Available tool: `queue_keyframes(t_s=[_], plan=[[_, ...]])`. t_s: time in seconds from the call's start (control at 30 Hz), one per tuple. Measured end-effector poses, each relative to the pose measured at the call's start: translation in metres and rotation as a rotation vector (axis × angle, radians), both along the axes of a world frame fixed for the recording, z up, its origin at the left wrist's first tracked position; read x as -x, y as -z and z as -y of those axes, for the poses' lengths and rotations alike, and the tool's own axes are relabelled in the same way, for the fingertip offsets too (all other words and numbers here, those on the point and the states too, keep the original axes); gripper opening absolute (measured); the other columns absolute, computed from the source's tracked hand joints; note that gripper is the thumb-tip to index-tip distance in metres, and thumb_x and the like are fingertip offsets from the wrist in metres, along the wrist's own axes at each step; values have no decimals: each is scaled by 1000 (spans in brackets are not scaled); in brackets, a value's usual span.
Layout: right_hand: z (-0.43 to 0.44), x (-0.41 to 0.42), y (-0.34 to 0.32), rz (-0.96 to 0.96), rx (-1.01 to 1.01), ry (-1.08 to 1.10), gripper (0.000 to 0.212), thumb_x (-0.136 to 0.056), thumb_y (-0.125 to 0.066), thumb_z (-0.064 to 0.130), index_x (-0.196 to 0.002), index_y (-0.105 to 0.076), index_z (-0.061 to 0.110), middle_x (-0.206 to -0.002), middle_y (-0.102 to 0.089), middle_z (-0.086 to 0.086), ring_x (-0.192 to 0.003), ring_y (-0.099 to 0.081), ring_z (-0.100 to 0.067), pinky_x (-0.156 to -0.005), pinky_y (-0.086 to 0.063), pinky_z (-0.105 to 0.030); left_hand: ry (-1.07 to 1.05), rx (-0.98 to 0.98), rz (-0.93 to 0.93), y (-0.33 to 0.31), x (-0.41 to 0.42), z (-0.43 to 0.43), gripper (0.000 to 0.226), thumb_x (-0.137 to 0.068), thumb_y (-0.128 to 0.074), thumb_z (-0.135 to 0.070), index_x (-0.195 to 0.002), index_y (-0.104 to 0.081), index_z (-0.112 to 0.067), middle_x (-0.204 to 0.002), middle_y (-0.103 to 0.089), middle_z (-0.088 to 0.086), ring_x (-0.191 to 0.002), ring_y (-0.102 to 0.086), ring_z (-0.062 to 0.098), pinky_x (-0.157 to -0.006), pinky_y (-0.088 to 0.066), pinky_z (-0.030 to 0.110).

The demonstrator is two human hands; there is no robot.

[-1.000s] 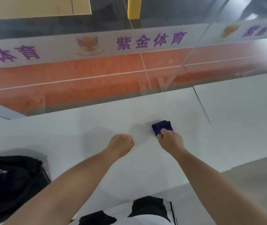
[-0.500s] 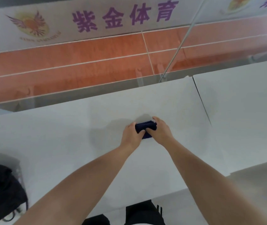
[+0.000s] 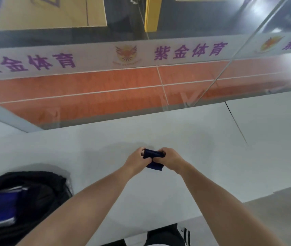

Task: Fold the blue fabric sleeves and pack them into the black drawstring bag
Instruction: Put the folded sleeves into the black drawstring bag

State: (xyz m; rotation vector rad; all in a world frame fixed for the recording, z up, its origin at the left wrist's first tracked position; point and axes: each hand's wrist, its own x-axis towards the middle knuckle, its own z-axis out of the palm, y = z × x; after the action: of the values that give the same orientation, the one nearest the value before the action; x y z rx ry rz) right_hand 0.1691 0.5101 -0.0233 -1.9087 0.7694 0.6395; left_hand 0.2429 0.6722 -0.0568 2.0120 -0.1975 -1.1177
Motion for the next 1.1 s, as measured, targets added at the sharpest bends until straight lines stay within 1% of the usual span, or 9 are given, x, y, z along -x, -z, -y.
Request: queue_keyframes(t_s=[0.1,0.2,0.3,0.4,0.53,0.63,0.8,0.93,1.1], plan=[[-67,-17,-32,17,-40,24,24,-81,-73,24,-102,-68,12,-95,-72,-9,-88,-67,-25,-80,-53,-38,-80,68,3,-29,-15,-71,53,-85,-65,-25,-134,-47,-29,-109,-66,-2,-100,-64,17,-76,-46,25],[-129,-41,-53,-18,-89,-21,26,-81,-72,20,-105,-66,12,-105,-73,-12,-100,-69,-29,-92,-55,-43,-124,101,11,-55,-31,-141,53,-84,-65,-23,-134,-48,-27,-105,-66,-2,-97,-65,16,-79,-52,28],[-207,-73,-77,-55,-99,-234,29,-81,-71,26,-109,-66,20,-106,-72,-4,-91,-64,-19,-82,-51,-35,-109,103,52,-75,-55,-224,49,-84,-66,-26,-131,-53,-25,-114,-65,0,-98,-64,13,-82,-57,29],[-277,-100,-88,-127,-115,-384,42,-81,-71,28,-120,-58,19,-111,-71,-4,-98,-66,-19,-77,-52,-29,-67,75,77,-85,-73,-297,48,-88,-67,-31,-133,-54,-23,-123,-64,-1,-98,-62,9,-77,-53,19],[-356,-123,-88,-87,-80,-375,36,-84,-71,24,-114,-59,8,-108,-70,-12,-87,-65,-21,-71,-52,-29,-161,-62,285,-93,-81,-386,32,-98,-55,-35,-127,-60,-22,-117,-66,-6,-99,-61,11,-90,-52,29],[-404,-129,-73,-58,-76,-284,30,-86,-71,23,-107,-60,5,-102,-69,-14,-82,-65,-23,-66,-52,-28,-227,-181,465,-88,-77,-449,24,-100,-49,-22,-116,-66,-18,-105,-67,-6,-93,-61,12,-87,-51,30],[-467,-116,-25,-129,-31,-181,48,-76,-74,25,-117,-58,7,-101,-70,-11,-81,-69,-23,-53,-54,-27,-7,-359,589,-55,-46,-510,27,-94,-51,-20,-115,-69,-19,-117,-68,-1,-106,-63,20,-95,-50,40],[-490,-100,6,-232,94,-139,49,-78,-69,21,-122,-55,4,-107,-67,-15,-89,-68,-29,-61,-60,-33,223,-436,568,-28,-24,-526,45,-100,-45,-27,-145,-47,-22,-153,-44,-1,-141,-39,18,-113,-35,38],[-490,-102,30,-192,167,-212,40,-83,-70,24,-115,-62,3,-104,-71,-16,-92,-70,-32,-78,-61,-41,415,-566,615,-7,-18,-537,46,-103,-38,-30,-149,-37,-28,-163,-25,3,-150,-21,23,-120,-17,46]])
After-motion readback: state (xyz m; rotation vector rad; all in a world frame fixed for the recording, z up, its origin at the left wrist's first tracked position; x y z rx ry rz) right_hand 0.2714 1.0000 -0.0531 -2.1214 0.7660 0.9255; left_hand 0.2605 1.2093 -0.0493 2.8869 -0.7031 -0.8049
